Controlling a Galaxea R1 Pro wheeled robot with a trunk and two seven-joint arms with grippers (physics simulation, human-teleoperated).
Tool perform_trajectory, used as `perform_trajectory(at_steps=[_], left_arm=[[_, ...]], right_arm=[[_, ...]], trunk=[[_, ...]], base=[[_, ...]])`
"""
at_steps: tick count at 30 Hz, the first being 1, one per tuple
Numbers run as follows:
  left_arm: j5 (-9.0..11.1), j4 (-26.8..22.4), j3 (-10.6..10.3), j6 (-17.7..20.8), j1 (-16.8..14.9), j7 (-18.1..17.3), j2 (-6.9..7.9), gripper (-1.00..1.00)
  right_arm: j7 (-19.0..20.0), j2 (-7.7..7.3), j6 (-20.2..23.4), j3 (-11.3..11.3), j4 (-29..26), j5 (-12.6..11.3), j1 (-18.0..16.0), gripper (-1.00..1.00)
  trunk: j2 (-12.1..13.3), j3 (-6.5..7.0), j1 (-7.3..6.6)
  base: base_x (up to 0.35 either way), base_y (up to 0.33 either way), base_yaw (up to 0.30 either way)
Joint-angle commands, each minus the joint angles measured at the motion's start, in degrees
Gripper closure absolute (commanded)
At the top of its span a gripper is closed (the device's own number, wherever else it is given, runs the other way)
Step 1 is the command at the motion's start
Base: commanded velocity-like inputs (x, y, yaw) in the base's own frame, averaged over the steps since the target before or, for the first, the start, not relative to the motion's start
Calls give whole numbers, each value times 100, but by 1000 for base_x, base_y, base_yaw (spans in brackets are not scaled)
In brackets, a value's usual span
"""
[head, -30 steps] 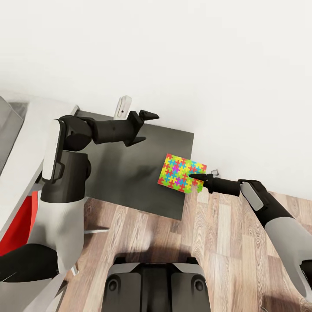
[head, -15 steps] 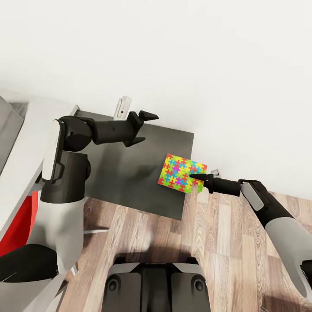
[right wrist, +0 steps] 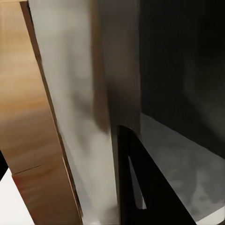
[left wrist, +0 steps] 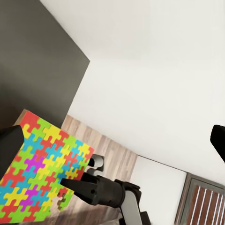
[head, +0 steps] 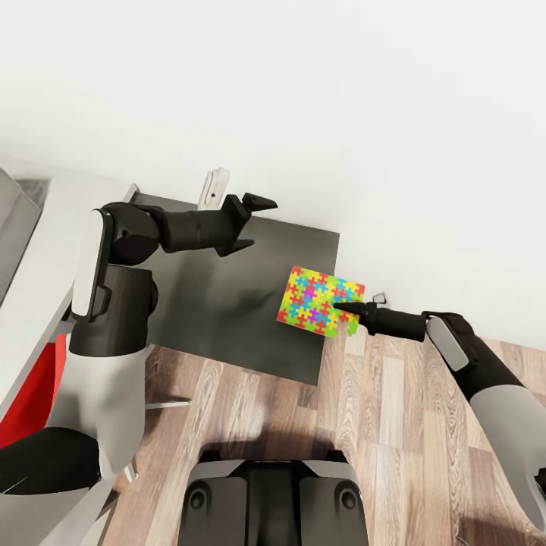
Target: Put all the toys in the child's room - the three board games (two on the bed and one on the table), the two jigsaw puzzles on the table, and the tennis ball on the table - inside the toy box on the table in the child's room.
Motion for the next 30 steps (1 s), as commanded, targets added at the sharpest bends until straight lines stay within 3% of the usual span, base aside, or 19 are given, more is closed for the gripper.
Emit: perform_trajectory(at_steps=[1, 8, 14, 16, 17, 18, 22, 25, 26, 30], left_arm=[[49, -6, 3, 17, -5, 58, -3, -100], [60, -19, -1, 20, -16, 41, -15, -100], [69, -25, 1, 19, -82, 35, -25, -100], [71, -26, 7, 19, -107, 34, -27, -100], [71, -26, 15, 17, -125, 33, -28, -100], [71, -26, 15, 17, -125, 33, -28, -100], [86, -27, 45, 14, -152, 30, -34, -100], [301, -27, 81, 14, -204, 34, -17, -100], [301, -27, 81, 14, -204, 34, -17, -100], [826, -27, 197, 13, -268, 49, 67, -100]], right_arm=[[7, -10, 21, 11, -34, -10, 9, 100], [7, -54, 28, 5, -295, -13, 129, 100], [5, -123, 33, -35, -1150, -19, 611, 100], [1, -195, 64, -128, -1579, -23, 809, 100], [-6, -280, 164, -286, -1991, -24, 990, 100], [-6, -280, 164, -286, -1991, -24, 990, 100], [-15, -389, 478, -717, -2614, -34, 1268, 100], [-8, -436, 478, -1082, -2924, -52, 1409, 100], [-8, -436, 478, -1082, -2924, -52, 1409, 100], [-9, -511, 478, -1378, -3257, -59, 1510, 100]], trunk=[[-9, -7, 3], [-9, -7, 3], [-9, -7, 3], [-9, -7, 3], [-9, -7, 3], [-9, -7, 3], [-9, -7, 3], [-9, -5, 3], [-9, -3, 3], [-9, 15, 3]], base=[[0, 0, 0], [0, 0, 0], [0, 0, 0], [0, 0, 0], [0, 0, 0], [0, 0, 0], [0, 0, 0], [0, 0, 0], [0, 0, 0], [0, 0, 0]])
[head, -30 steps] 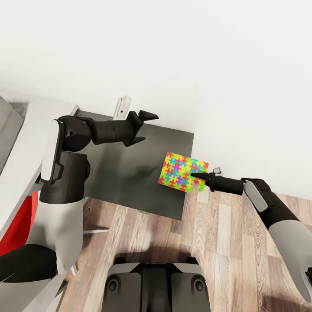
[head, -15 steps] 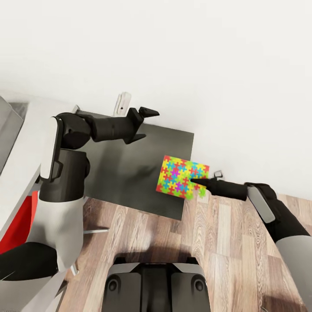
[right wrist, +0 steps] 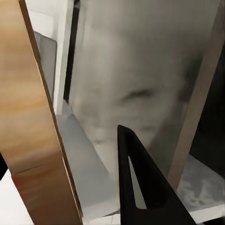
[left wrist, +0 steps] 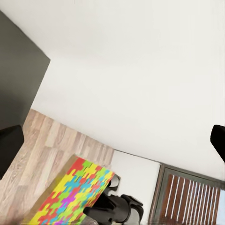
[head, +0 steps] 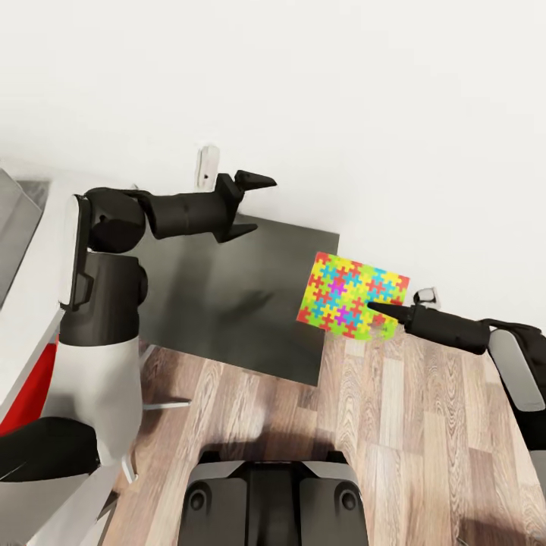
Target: Put all the toys in the child's room - the three board games (two on the bed and one on the table), the two jigsaw puzzles on the table, and the tennis ball on the table - inside the toy box on the table in the child's room.
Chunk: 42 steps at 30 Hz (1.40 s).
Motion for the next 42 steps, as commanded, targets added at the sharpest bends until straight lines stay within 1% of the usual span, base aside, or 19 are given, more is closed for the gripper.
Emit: perform_trajectory(at_steps=[1, 4, 8, 10, 12, 16, 17, 18, 19, 20, 22, 23, 25, 28, 32, 35, 36, 38, 42], left_arm=[[137, -2, 28, 16, -16, 62, 18, -100], [319, -2, 81, 16, -49, 65, 82, -100], [452, -2, 186, 16, -139, 67, 212, -100], [487, -2, 295, 16, -171, 69, 288, -100], [519, -2, 457, 18, -177, 69, 413, -100], [618, -2, 684, 22, -161, 69, 739, -100], [618, -2, 684, 22, -161, 69, 739, -100], [659, -2, 717, 22, -157, 69, 816, -100], [762, -2, 767, 23, -151, 69, 964, -100], [817, -2, 783, 23, -149, 69, 1034, -100], [919, -2, 809, 24, -148, 69, 1162, -100], [919, -2, 809, 24, -148, 69, 1162, -100], [1005, -2, 831, 24, -152, 69, 1292, -100], [1123, -2, 855, 24, -151, 66, 1536, -100], [1412, -2, 874, 21, -151, 66, 1858, -100], [1645, -2, 882, 19, -162, 66, 2058, -100], [1645, -2, 882, 19, -162, 66, 2058, -100], [1740, -2, 889, 21, -172, 66, 2162, -100], [1749, -2, 906, 23, -184, 68, 2304, -100]], right_arm=[[31, -40, 17, -48, -54, 33, 13, 100], [33, -193, 17, -126, -157, 27, 40, 100], [35, -337, 17, -192, -223, 15, 53, 100], [36, -374, 17, -208, -240, -14, 47, 100], [34, -397, 17, -205, -251, -63, 32, 100], [12, -398, 17, -181, -253, -121, -10, 100], [12, -398, 17, -181, -253, -121, -10, 100], [8, -394, 17, -178, -249, -129, -23, 100], [0, -380, 17, -166, -241, -140, -62, 100], [-5, -371, 17, -153, -238, -144, -90, 100], [-11, -356, 17, -103, -230, -150, -156, 100], [-11, -356, 17, -103, -230, -150, -156, 100], [-20, -343, 17, 7, -218, -154, -230, 100], [-94, -317, 17, 234, -201, -157, -385, 100], [-371, -219, 17, 463, -144, -164, -664, 100], [-595, -39, 17, 564, -71, -166, -825, 100], [-595, -39, 17, 564, -71, -166, -825, 100], [-721, 123, 17, 647, -19, -166, -922, 100], [-913, 442, 17, 882, 122, -167, -1153, 100]], trunk=[[-8, 0, 4], [-8, 23, 4], [-8, 57, 4], [-8, 75, 4], [-8, 93, 4], [-8, 129, 4], [-8, 138, 4], [-8, 148, 4], [-8, 157, 4], [-8, 166, 4], [-8, 185, 4], [-8, 194, 4], [-8, 212, 4], [-8, 240, 4], [-8, 277, 4], [-8, 305, 4], [-8, 314, 4], [-8, 333, 4], [-8, 370, 4]], base=[[0, 0, 0], [0, 0, 0], [0, 0, 0], [0, 0, 0], [0, 0, 8], [0, 0, 35], [0, 0, 47], [0, 0, 54], [0, 0, 66], [0, 0, 71], [0, 0, 77], [0, 0, 78], [0, 0, 83], [0, 0, 89], [0, 0, 94], [0, 0, 104], [0, 0, 107], [0, 0, 111], [0, 0, 116]])
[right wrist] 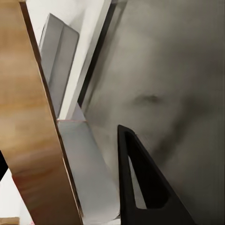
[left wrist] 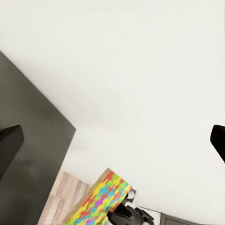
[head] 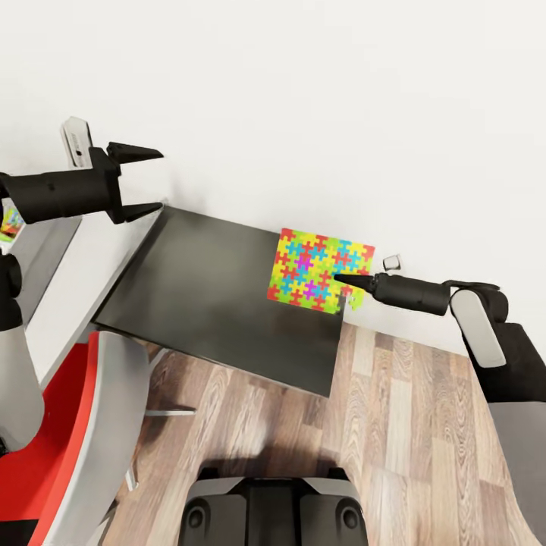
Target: Put all the toys in the child's room - the three board games (two on the bed and one on the table), the two jigsaw puzzles on the table, and the tennis ball on the table - inside the toy box on the table in the child's room.
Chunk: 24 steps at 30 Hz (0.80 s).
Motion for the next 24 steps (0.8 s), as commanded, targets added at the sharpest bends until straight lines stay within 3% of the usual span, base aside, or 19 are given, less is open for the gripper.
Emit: perform_trajectory(at_steps=[1, 8, 17, 24], left_arm=[[47, 0, 16, 23, -8, 57, 29, -100], [47, 4, 132, 24, -93, 53, 147, -100], [47, 26, 181, 24, -262, 68, 203, -100], [47, 24, 183, 24, -341, 75, 415, -100]], right_arm=[[-17, 66, 15, 54, 48, 28, -80, 100], [-162, 436, 15, 222, 320, 27, -487, 100], [-205, 599, 15, 281, 402, 9, -823, 100], [-212, 657, 15, 287, 605, 2, -1078, 100]], trunk=[[-9, 2, 3], [-9, 67, 3], [-9, 150, 3], [-9, 211, 3]], base=[[0, 0, 119], [0, 0, 123], [0, 0, 135], [0, 0, 162]])
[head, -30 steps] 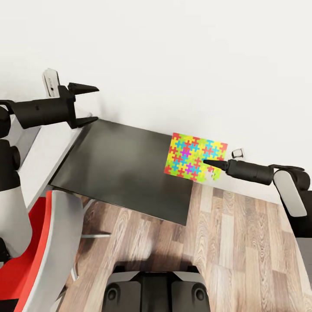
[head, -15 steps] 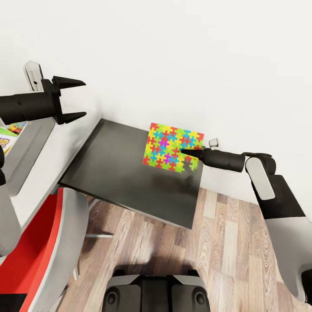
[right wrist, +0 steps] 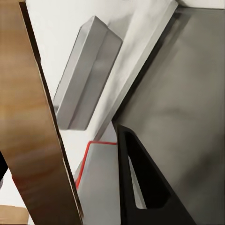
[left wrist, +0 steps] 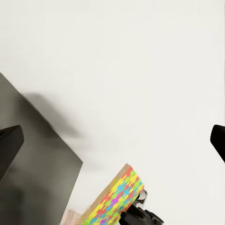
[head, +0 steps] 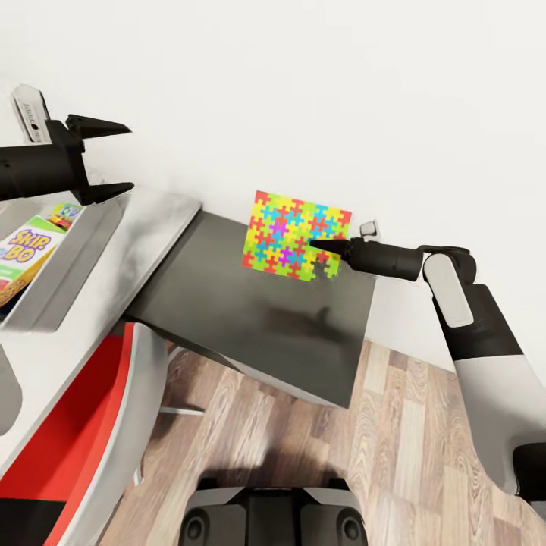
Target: Put all the toys in the child's room - the three board games (two on the bed and one on the table), the two jigsaw puzzles on the table, and the tennis ball on the table - inside the toy box on the table in the child's room.
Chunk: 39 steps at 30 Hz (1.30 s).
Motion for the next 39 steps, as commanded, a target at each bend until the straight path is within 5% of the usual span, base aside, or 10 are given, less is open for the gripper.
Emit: perform_trajectory(at_steps=[1, 9, 24, 39], left_arm=[[47, -2, 10, 23, -11, 59, 49, -100], [47, -17, 1, 23, -14, 72, 384, -100], [47, -22, -97, 47, 360, 74, 685, -100], [47, -23, -62, 71, 723, 36, 984, -100]], right_arm=[[30, 1, 11, 3, 70, 26, -62, 100], [28, 102, 11, 9, 455, -35, -414, 100], [-36, 654, 11, 5, 1481, -57, -939, 100], [-1053, 1260, 11, -28, 1773, -64, -1232, 100]], trunk=[[-9, 1, 4], [-9, 68, 4], [-9, 190, 4], [-9, 310, 4]], base=[[0, 0, 171], [0, 0, 182], [0, 0, 193], [0, 0, 195]])
